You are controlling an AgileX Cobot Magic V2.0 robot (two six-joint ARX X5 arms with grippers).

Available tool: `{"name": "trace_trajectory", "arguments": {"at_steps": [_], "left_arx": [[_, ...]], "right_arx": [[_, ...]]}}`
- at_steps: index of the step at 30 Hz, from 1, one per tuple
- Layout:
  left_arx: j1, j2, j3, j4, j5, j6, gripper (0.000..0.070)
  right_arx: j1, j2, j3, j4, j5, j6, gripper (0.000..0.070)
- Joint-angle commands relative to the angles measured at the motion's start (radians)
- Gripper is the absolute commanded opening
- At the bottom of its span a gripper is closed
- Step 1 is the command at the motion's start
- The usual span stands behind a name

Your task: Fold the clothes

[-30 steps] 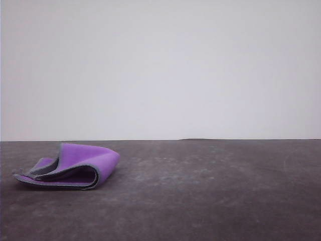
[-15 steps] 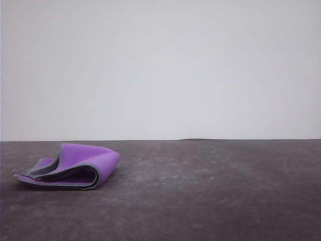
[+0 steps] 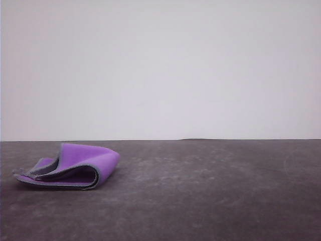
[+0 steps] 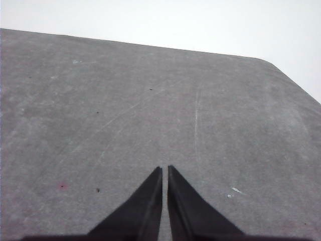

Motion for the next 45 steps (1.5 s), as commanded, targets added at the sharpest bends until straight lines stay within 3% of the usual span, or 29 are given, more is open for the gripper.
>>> {"name": "trace_trajectory", "arguments": {"at_steps": [1,45], "left_arx": [[0.000,-0.001,-0.018,-0.011,0.002,-0.005,0.0016],[0.000,-0.001,-0.018,-0.011,0.002,-0.005,0.0016]], "right_arx": [[0.001,-0.001,-0.004,0.011,0.000,0.017,0.0015],[0.001,-0.001,-0.004,0.011,0.000,0.017,0.0015]]}}
